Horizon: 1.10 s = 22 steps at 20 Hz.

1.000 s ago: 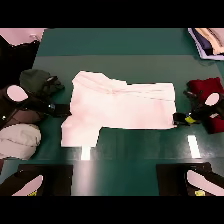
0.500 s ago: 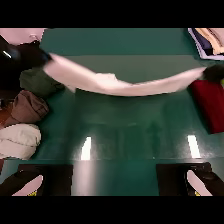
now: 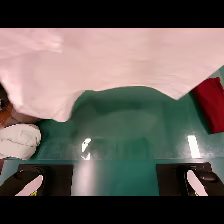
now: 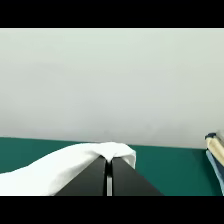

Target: Fold the shirts.

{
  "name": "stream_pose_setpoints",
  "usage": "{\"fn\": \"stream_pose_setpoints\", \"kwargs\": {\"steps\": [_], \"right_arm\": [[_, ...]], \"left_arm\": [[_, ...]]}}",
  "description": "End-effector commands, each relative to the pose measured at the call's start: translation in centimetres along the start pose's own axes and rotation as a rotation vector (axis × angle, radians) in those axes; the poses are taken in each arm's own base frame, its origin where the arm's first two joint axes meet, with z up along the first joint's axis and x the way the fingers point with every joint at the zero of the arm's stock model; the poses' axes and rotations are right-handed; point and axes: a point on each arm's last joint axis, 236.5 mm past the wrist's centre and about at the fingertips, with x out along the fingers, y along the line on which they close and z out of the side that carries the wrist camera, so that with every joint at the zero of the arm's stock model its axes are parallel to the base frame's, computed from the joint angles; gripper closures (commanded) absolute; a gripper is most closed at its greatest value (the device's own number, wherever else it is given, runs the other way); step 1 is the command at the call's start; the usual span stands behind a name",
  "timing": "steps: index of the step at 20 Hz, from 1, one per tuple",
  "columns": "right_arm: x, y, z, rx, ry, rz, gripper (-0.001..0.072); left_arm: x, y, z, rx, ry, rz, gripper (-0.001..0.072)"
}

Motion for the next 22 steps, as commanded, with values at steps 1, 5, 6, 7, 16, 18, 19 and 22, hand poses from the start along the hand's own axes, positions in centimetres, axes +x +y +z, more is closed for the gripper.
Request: {"fn": "stream_pose_setpoints", "kwargs": {"steps": [1,5,6,7,16,18,19,22], "right_arm": [[-4.3,1.9,4.2,-0.045,-0.096,0.016,0.0698],[-3.8,2.3,2.7,-0.022,0.049,0.035,0.0698],[-3.0,1.6,1.5,0.004,0.122,0.012,0.0698],[-2.0,0.4,-0.4,0.034,0.216,-0.025,0.0698],[8.0,-7.3,-27.5,0.272,1.159,-0.174,0.0698],[10.4,-8.4,-32.2,0.295,1.215,-0.178,0.0699],[12.0,-9.0,-34.3,0.308,1.206,-0.186,0.0698],[15.3,-10.5,-38.9,0.331,1.148,-0.212,0.0697]], "left_arm": [[-4.8,-2.6,4.8,0.014,-0.177,-0.023,0.0681],[-6.9,-5.5,5.9,-0.005,-0.219,-0.117,0.0682],[-6.7,-5.7,5.2,-0.01,-0.191,-0.129,0.0681],[-5.8,-5.3,3.9,-0.018,-0.142,-0.124,0.0682],[9.2,7.7,-24.1,-0.2,0.677,0.097,0.0682],[12.8,9.7,-29.0,-0.213,0.764,0.094,0.0681],[14.4,10.6,-31.3,-0.216,0.799,0.091,0.0681],[17.9,12.8,-38.7,-0.273,0.907,0.104,0.068]]}}
